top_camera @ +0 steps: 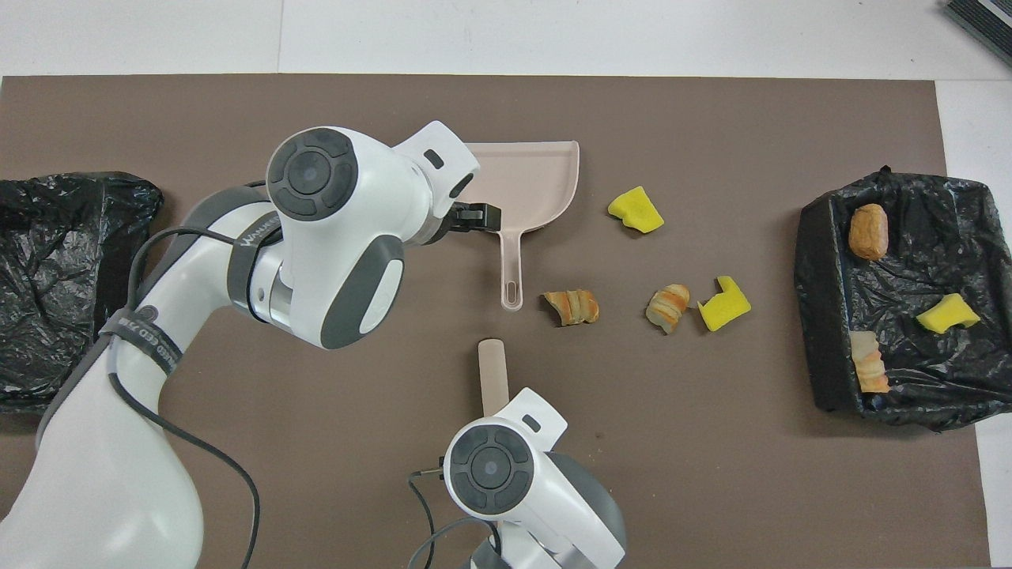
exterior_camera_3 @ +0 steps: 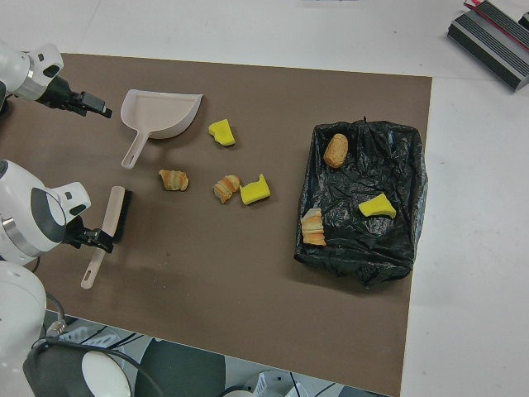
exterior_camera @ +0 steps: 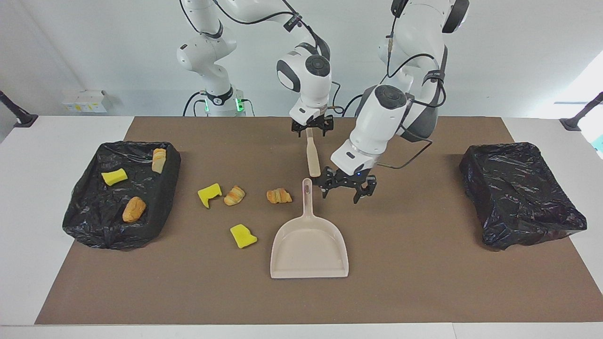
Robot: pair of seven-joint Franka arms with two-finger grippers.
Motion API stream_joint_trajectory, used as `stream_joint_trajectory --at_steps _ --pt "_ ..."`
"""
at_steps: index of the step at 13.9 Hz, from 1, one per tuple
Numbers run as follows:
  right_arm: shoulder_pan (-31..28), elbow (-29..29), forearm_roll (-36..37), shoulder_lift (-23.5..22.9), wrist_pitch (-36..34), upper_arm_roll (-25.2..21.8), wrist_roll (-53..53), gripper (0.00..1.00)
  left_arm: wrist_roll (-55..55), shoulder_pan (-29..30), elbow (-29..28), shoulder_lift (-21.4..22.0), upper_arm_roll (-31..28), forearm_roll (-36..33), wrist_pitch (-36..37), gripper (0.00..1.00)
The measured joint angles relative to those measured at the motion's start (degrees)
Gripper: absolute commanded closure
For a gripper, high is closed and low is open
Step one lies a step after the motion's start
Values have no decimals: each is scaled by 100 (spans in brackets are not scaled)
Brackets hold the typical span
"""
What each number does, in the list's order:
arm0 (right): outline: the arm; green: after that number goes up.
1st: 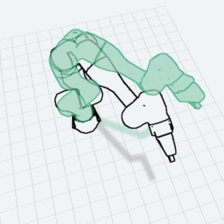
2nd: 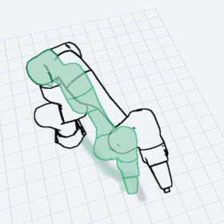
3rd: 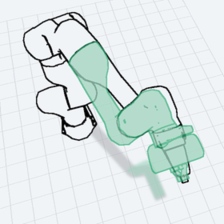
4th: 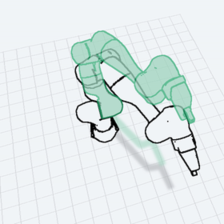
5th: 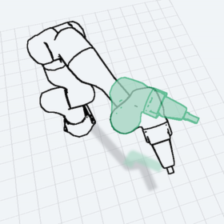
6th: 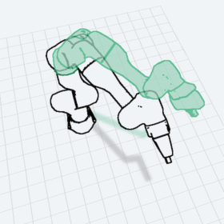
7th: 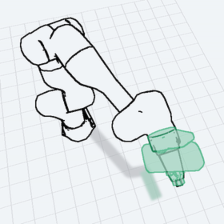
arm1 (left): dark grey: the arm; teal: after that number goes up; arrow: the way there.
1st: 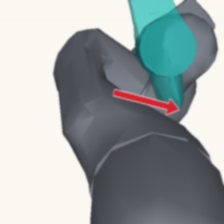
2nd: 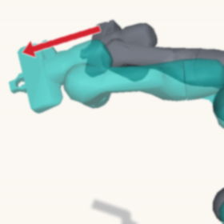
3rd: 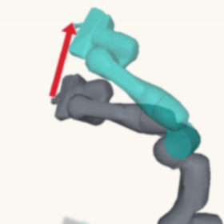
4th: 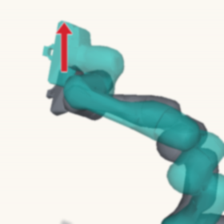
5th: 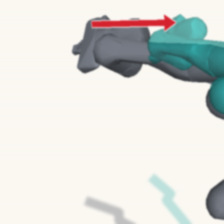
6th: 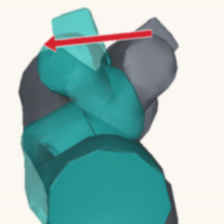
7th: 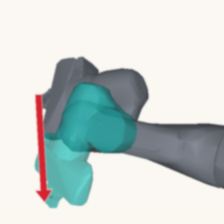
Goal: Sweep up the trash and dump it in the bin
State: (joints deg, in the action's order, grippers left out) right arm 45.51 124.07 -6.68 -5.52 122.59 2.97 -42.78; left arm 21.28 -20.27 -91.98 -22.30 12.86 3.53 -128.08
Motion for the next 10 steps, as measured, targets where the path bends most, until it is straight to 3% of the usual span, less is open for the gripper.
stream_joint_trajectory --at_steps 2,6,9,10 --pt "15 104 -73 0 14 -1 -12 46 104 -162 -2 -73 14 33 -6 0" --pt "13 125 -109 9 16 -11 -16 51 575 -354 -14 -387 23 41 -319 0" --pt "13 124 -111 30 19 -11 -16 100 654 -436 -20 -676 27 41 -393 0" --pt "13 122 -111 38 20 -11 -16 100 668 -438 -19 -695 27 42 -394 0"
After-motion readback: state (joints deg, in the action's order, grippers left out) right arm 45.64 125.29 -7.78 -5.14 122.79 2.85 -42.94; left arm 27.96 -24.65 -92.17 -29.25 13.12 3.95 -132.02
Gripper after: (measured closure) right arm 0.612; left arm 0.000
